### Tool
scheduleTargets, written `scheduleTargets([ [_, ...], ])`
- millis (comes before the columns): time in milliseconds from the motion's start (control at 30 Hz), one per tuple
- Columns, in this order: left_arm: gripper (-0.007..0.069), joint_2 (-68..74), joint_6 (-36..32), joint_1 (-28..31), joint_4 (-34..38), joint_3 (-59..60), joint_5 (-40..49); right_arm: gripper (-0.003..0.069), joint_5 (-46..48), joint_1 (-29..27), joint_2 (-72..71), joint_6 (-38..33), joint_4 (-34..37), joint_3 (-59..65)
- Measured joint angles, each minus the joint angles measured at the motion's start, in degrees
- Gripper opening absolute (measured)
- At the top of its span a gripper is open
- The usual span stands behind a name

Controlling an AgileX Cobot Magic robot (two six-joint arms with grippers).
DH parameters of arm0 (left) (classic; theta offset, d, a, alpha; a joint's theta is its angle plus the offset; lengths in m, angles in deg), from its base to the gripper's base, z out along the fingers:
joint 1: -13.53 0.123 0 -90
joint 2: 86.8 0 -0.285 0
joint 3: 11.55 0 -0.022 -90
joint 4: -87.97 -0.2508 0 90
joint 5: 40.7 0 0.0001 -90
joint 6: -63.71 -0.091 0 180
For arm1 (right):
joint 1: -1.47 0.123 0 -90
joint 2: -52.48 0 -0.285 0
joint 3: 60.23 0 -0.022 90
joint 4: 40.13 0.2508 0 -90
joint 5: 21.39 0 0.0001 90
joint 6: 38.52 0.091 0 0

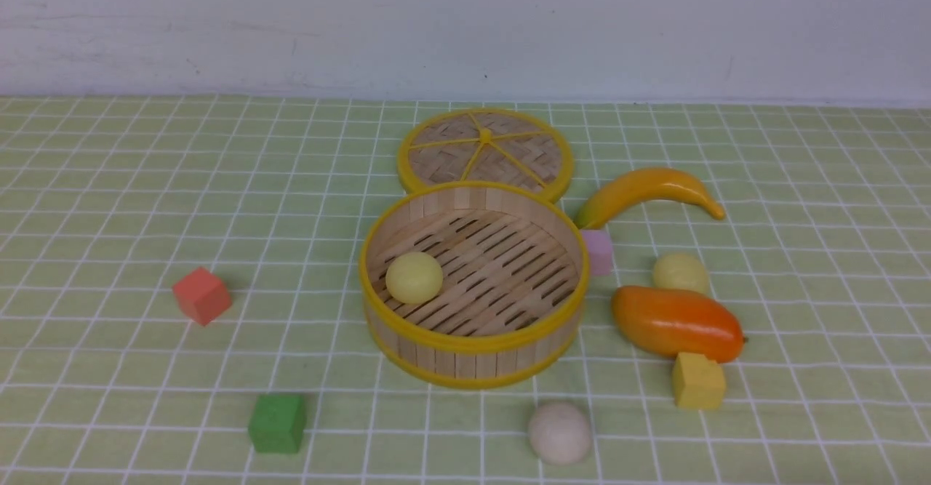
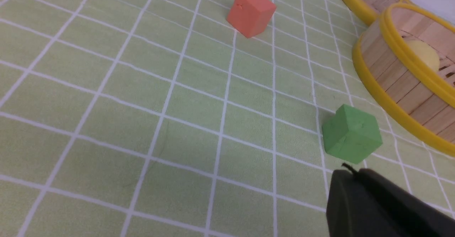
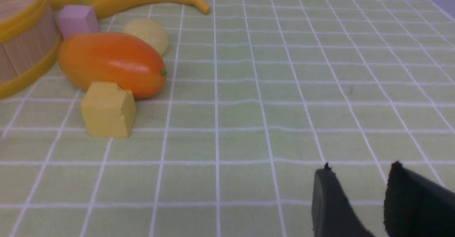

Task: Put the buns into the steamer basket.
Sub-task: Use the right arm to grab a steamed stuffed bun

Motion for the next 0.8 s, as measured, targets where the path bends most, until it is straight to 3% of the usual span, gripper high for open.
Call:
scheduleTargets([
  [300, 0.0018, 0.0, 0.0, 0.0, 0.0, 0.0, 0.0, 0.0239, -29.6, 0.0, 0.0, 7.9, 1.5, 0.1],
  [400, 0.0018, 0.0, 0.0, 0.0, 0.0, 0.0, 0.0, 0.0239, -34.8, 0.0, 0.0, 10.0, 1.8, -0.1],
  [500, 0.0018, 0.0, 0.0, 0.0, 0.0, 0.0, 0.0, 0.0239, -33.4, 0.0, 0.0, 14.5, 2.2, -2.6],
  [633, 0.0021, 0.0, 0.0, 0.0, 0.0, 0.0, 0.0, 0.0239, -24.6, 0.0, 2.7, 21.3, 2.6, -12.6],
  [800, 0.0029, 0.0, 0.0, 0.0, 0.0, 0.0, 0.0, 0.0239, -6.4, 0.0, 16.7, 23.2, 2.6, -32.0],
])
